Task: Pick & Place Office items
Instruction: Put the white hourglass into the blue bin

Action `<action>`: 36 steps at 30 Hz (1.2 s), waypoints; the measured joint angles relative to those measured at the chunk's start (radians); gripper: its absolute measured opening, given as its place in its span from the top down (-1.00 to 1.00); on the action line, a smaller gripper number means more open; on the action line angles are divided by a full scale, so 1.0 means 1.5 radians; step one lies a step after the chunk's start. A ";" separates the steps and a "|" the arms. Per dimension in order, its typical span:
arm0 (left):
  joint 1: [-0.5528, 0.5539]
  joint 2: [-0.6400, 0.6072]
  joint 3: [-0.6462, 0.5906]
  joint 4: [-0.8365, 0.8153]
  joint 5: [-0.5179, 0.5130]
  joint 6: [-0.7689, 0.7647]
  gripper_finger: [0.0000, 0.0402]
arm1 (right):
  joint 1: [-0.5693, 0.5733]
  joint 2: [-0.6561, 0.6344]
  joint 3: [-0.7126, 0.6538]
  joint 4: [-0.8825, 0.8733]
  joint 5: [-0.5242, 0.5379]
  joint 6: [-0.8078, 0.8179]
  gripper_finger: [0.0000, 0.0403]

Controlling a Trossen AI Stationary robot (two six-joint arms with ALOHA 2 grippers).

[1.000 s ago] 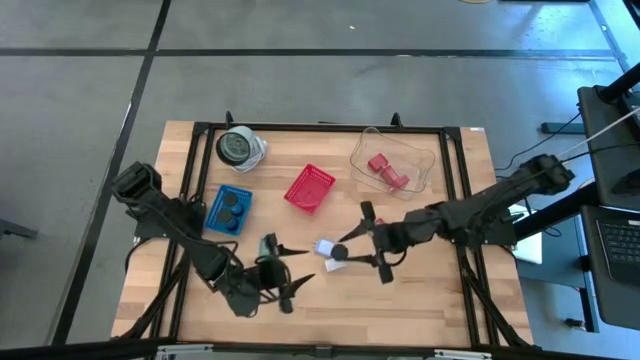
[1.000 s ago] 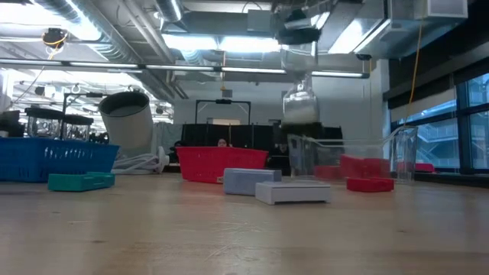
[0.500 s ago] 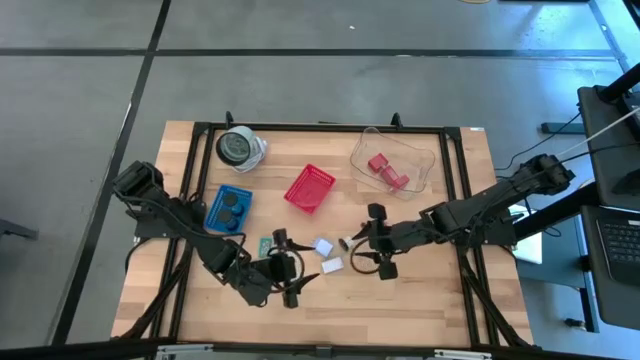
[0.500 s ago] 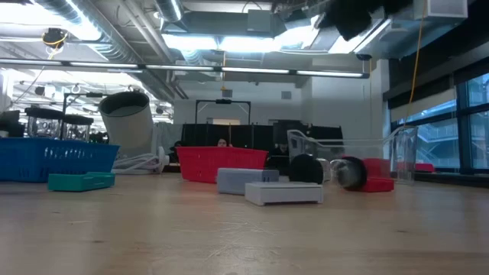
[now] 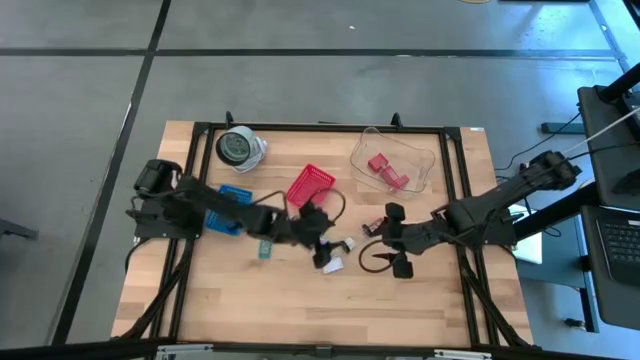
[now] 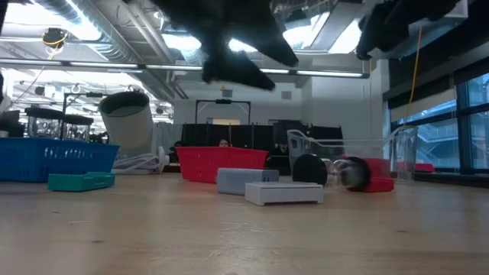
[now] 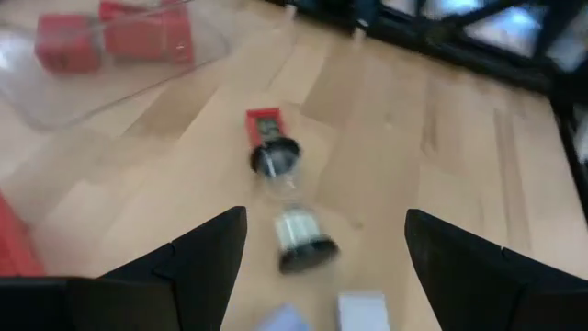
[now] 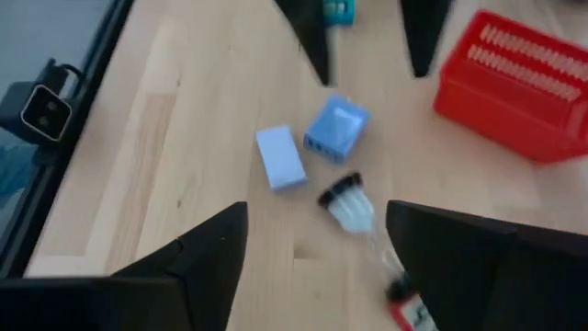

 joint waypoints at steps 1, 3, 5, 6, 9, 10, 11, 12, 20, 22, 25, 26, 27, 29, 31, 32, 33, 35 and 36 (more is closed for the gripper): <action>0.015 0.009 0.000 0.012 0.017 -0.013 -0.47 | 0.004 -0.004 0.000 -0.010 0.007 0.012 -0.35; 0.038 0.032 0.000 0.035 0.050 -0.027 -0.47 | 0.010 -0.012 0.000 -0.037 0.029 0.028 -0.40; 0.051 0.062 0.001 0.072 0.091 -0.027 -0.47 | 0.016 -0.014 0.000 -0.054 0.049 0.035 -0.43; 0.055 0.079 0.007 0.082 0.106 -0.027 -0.47 | 0.017 -0.014 0.000 -0.063 0.055 0.039 -0.44; 0.057 0.131 0.044 0.086 0.131 -0.011 -0.47 | 0.017 -0.015 0.000 -0.068 0.057 0.046 -0.46; 0.057 0.146 0.059 0.086 0.131 0.002 -0.47 | 0.017 -0.015 0.000 -0.068 0.057 0.046 -0.46; 0.057 0.159 0.075 0.078 0.130 0.018 -0.47 | 0.017 -0.015 0.000 -0.069 0.056 0.046 -0.45; 0.057 0.172 0.095 0.067 0.127 0.037 -0.47 | 0.017 -0.015 0.000 -0.069 0.056 0.046 -0.45; 0.055 0.247 0.232 -0.104 0.060 0.112 -0.47 | 0.018 -0.015 0.000 -0.070 0.052 0.049 -0.44; 0.055 0.264 0.252 -0.133 0.057 0.112 -0.47 | 0.018 -0.015 0.000 -0.069 0.051 0.048 -0.44; 0.055 0.283 0.270 -0.163 0.056 0.109 -0.47 | 0.018 -0.015 0.000 -0.069 0.051 0.048 -0.44; 0.056 0.287 0.274 -0.172 0.056 0.105 -0.47 | 0.018 -0.015 0.000 -0.070 0.051 0.048 -0.44; 0.056 0.290 0.275 -0.180 0.055 0.102 -0.47 | 0.018 -0.015 0.000 -0.070 0.051 0.048 -0.44; 0.057 0.295 0.275 -0.188 0.058 0.096 -0.47 | 0.018 -0.015 0.000 -0.070 0.051 0.047 -0.44; 0.057 0.296 0.275 -0.205 0.062 0.095 -0.47 | 0.018 -0.015 0.000 -0.070 0.050 0.046 -0.44; 0.057 0.296 0.275 -0.209 0.066 0.094 -0.47 | 0.018 -0.015 0.000 -0.070 0.050 0.046 -0.44; 0.057 0.296 0.275 -0.211 0.071 0.094 -0.47 | 0.018 -0.015 0.000 -0.070 0.050 0.046 -0.44; 0.058 0.296 0.275 -0.215 0.071 0.091 -0.47 | 0.018 -0.015 0.000 -0.069 0.050 0.046 -0.44; 0.058 0.296 0.275 -0.216 0.072 0.090 -0.46 | 0.018 -0.015 0.000 -0.069 0.050 0.046 -0.44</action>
